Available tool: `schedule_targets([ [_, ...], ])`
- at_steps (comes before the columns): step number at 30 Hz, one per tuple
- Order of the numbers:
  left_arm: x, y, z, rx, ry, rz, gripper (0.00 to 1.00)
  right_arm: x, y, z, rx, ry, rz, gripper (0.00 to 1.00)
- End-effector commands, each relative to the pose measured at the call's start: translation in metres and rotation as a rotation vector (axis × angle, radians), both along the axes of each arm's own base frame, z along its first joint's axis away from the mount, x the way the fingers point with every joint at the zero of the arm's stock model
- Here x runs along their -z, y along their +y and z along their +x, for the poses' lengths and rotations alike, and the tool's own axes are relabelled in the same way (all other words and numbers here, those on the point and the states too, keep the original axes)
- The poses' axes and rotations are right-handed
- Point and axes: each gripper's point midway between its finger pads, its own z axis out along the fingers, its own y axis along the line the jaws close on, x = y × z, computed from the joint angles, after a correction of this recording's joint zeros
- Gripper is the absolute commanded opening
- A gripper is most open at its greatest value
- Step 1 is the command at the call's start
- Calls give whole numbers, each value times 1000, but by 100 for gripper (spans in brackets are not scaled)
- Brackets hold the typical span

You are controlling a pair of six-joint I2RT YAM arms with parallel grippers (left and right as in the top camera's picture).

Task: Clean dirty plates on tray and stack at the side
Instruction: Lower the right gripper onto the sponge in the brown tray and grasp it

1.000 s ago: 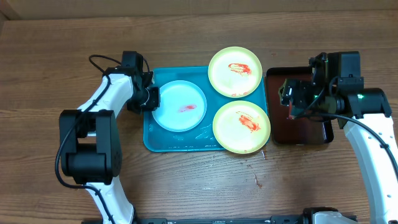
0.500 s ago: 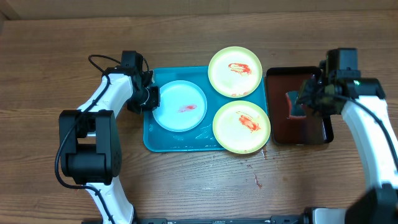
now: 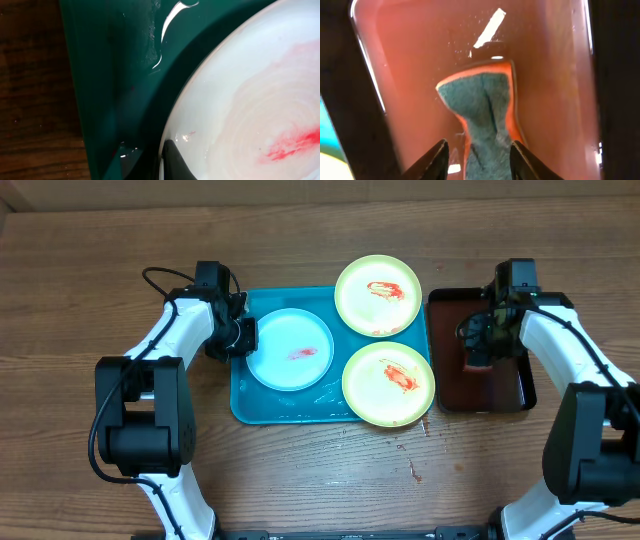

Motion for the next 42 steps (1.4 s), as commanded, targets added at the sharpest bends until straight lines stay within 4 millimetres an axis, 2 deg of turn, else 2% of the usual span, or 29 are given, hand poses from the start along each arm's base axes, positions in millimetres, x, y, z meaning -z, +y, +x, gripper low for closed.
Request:
schedule_targets([
  [1,14,2,-4,15,27,19,4,-6,-3,9,-15,-31,-30,40],
  [9,14,2,-4,15,27,19,4,10,-3,-2,-15,-9,-28,39],
  [20,14,2,-4,15,28,19,4,35,-1,-13,-13,-12,-20,32],
  [26,14,2,-4,15,27,19,4,45,-1,-16,7,-24,-16,20],
  [30,14,2,-4,16,27,19,4,46,-1,-16,18,-28,-14,4],
  [33,14,2,-4,16,27,19,4,43,-1,-14,38,-30,-7,4],
  [36,14,2,-4,16,27,19,4,31,-1,-10,42,-34,-6,4],
  [39,14,2,-4,16,27,19,4,8,-1,-1,44,-49,-3,4],
  [42,14,2,-3,15,25,19,4,-29,-1,10,44,-83,-4,4],
])
